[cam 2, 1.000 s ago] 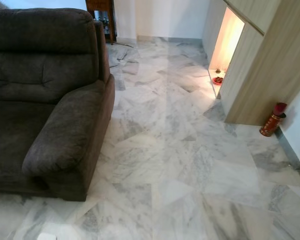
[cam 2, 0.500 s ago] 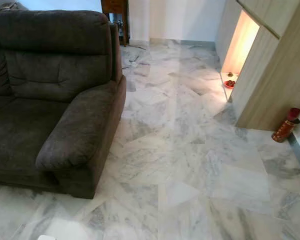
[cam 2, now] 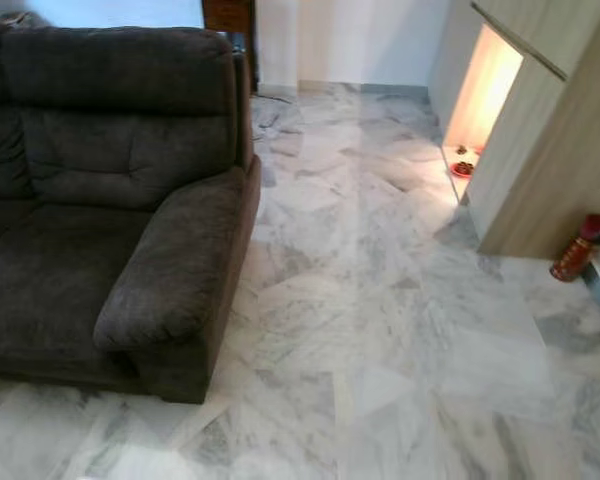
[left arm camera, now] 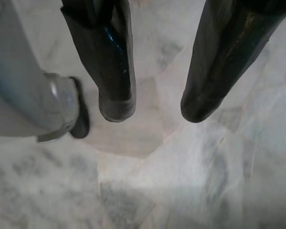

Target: Move the pillow to the sofa from floor

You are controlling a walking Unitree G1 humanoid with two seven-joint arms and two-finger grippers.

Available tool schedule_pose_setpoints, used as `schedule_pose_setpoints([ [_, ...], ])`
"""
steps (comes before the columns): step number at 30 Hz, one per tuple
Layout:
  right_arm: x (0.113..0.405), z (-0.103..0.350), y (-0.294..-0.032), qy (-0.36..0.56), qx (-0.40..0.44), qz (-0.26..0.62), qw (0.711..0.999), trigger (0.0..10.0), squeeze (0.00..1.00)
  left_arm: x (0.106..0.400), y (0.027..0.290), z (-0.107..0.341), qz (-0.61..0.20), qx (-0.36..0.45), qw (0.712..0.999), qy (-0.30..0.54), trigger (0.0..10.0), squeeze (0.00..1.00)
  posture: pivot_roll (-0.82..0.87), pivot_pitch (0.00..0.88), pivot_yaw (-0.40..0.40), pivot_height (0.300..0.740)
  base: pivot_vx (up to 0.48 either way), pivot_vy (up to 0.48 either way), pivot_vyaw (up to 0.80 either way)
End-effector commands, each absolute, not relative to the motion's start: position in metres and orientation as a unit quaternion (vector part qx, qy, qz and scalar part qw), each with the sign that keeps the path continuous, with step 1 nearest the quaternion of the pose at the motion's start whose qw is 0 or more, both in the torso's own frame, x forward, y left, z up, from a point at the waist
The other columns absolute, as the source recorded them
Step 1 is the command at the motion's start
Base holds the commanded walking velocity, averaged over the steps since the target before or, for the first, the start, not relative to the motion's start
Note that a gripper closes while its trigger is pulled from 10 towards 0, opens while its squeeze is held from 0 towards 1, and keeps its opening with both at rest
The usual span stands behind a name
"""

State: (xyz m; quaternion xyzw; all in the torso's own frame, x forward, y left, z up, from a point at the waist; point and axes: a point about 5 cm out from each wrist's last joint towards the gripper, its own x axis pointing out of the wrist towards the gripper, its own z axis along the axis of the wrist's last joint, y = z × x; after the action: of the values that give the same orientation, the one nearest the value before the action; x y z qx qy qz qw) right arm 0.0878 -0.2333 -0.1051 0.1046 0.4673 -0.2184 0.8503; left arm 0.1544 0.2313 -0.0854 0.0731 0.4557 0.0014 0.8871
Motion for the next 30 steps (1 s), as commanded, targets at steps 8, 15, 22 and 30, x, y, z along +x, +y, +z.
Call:
schedule_pose_setpoints([
  [8,0.0911,-0.1062,-0.2263,0.472,0.11,-0.209,0.85,10.0,0.0,0.1393,0.2417,-0.0888,0.014,0.075,0.876,0.475,10.0,0.0,0.07,0.084,0.026,0.74,0.0,0.365,0.0],
  [15,0.0904,-0.1066,-0.2278,0.478,0.114,-0.206,0.846,10.0,0.0,0.1388,0.2418,-0.0888,0.014,0.074,0.877,0.474,10.0,0.0,0.07,0.084,0.026,0.74,0.0,0.368,0.0],
  [22,0.0891,-0.1072,-0.2296,0.488,0.113,-0.203,0.841,10.0,0.0,0.1414,0.2396,-0.0884,0.012,0.073,0.879,0.47,10.0,0.0,0.07,0.081,0.023,0.74,0.0,0.376,0.0],
  [30,0.0891,-0.1076,-0.2271,0.488,0.116,-0.2,0.842,10.0,0.0,0.1419,0.2399,-0.0881,0.012,0.074,0.88,0.47,10.0,0.0,0.07,0.075,0.018,0.74,0.0,0.381,0.0],
])
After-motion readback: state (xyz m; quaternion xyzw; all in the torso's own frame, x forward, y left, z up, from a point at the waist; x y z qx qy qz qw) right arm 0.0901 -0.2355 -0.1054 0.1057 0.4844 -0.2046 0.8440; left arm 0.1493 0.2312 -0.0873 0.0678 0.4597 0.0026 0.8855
